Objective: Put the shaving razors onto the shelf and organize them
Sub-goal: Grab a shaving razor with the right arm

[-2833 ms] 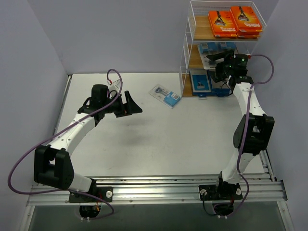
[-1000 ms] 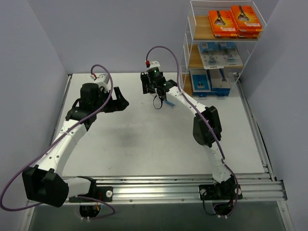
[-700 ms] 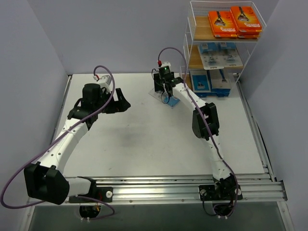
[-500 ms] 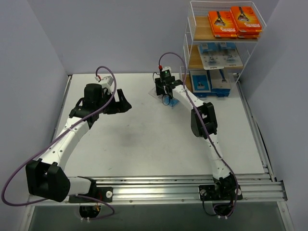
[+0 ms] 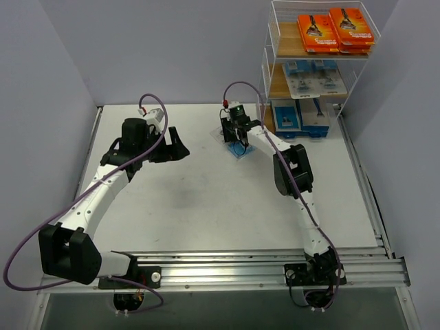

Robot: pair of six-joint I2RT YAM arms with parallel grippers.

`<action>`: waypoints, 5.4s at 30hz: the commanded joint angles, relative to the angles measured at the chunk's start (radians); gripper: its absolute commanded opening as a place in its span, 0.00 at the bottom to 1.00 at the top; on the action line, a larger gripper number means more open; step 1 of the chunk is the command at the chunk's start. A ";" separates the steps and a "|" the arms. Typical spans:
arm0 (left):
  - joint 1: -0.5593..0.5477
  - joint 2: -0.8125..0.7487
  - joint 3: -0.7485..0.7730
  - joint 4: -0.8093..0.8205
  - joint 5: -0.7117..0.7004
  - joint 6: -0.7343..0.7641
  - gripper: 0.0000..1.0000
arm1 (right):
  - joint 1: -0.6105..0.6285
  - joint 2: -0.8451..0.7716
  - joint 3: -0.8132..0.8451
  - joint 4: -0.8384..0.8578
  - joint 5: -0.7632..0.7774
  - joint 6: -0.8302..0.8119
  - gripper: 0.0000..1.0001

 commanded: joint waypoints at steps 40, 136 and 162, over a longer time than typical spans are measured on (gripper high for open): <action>0.009 -0.161 0.008 0.026 -0.228 0.059 0.94 | 0.388 -0.912 -0.914 0.054 0.077 0.163 0.56; 0.204 -0.114 0.060 -0.005 -0.007 -0.013 0.94 | 0.335 -0.260 -0.183 -0.015 0.179 0.415 0.40; 0.263 -0.135 0.065 -0.026 -0.064 -0.027 0.94 | 0.421 0.039 0.067 -0.183 0.202 0.369 0.28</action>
